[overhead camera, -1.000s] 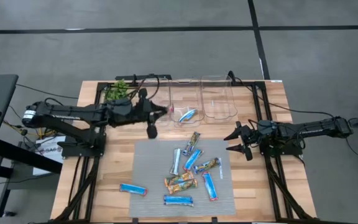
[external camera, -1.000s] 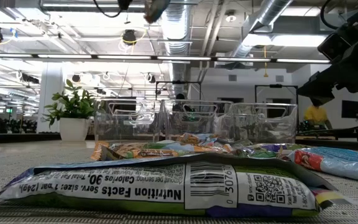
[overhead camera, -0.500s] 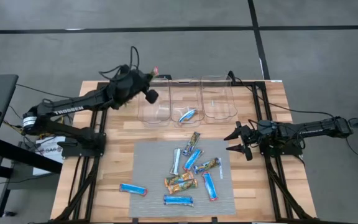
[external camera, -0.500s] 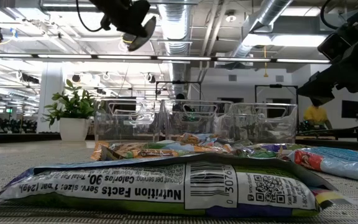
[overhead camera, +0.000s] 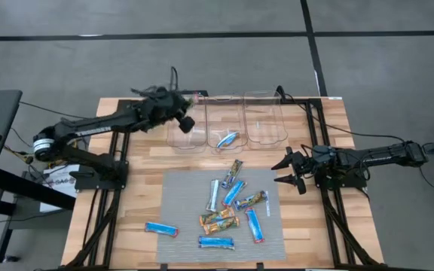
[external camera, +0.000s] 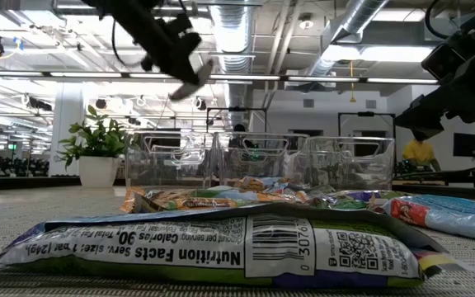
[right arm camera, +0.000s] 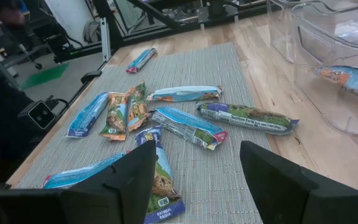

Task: Pick and place Granola Bars by type
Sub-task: Put the red granola bar into the left transparent bin

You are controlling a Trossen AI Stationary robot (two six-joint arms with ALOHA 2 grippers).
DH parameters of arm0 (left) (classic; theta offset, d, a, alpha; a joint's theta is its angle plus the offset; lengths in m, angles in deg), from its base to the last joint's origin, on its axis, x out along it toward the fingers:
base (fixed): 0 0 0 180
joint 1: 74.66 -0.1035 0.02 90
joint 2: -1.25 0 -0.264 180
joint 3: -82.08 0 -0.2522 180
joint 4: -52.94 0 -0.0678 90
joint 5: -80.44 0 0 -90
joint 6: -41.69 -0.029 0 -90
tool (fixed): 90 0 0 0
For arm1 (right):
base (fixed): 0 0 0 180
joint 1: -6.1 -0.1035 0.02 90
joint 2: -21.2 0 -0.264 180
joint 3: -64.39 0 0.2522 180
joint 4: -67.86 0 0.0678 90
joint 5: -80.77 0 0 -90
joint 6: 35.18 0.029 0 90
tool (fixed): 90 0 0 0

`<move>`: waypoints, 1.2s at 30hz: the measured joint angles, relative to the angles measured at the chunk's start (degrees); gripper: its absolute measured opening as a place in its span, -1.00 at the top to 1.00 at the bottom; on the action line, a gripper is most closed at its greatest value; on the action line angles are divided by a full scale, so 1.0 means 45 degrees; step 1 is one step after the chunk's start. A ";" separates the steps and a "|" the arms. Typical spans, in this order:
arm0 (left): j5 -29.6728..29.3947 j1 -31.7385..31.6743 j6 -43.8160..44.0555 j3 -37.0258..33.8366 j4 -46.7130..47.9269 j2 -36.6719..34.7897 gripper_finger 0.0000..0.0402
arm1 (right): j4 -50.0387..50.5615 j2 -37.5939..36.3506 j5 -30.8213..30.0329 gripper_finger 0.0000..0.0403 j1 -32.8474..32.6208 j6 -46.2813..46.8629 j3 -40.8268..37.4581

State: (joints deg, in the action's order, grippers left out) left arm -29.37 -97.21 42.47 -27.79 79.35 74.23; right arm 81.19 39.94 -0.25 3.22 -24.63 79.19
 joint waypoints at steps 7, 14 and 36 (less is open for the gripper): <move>0.1265 0.0010 -0.0081 -0.0343 0.0779 0.2068 0.83 | 0.0000 0.0000 -0.0001 -0.12 -0.0004 0.0000 -0.0003; 0.2297 0.0072 -0.0995 -0.0339 0.1689 0.3714 0.83 | 0.0000 0.0000 -0.0001 -0.12 0.0001 0.0000 0.0000; 0.2541 -0.0029 -0.1332 -0.0339 0.2385 0.3884 0.31 | 0.0000 -0.0001 -0.0001 -0.12 0.0001 0.0000 -0.0004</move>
State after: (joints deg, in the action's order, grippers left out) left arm -17.94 -97.34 36.48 -29.31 90.09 91.70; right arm 81.19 39.94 -0.25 3.23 -24.63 79.17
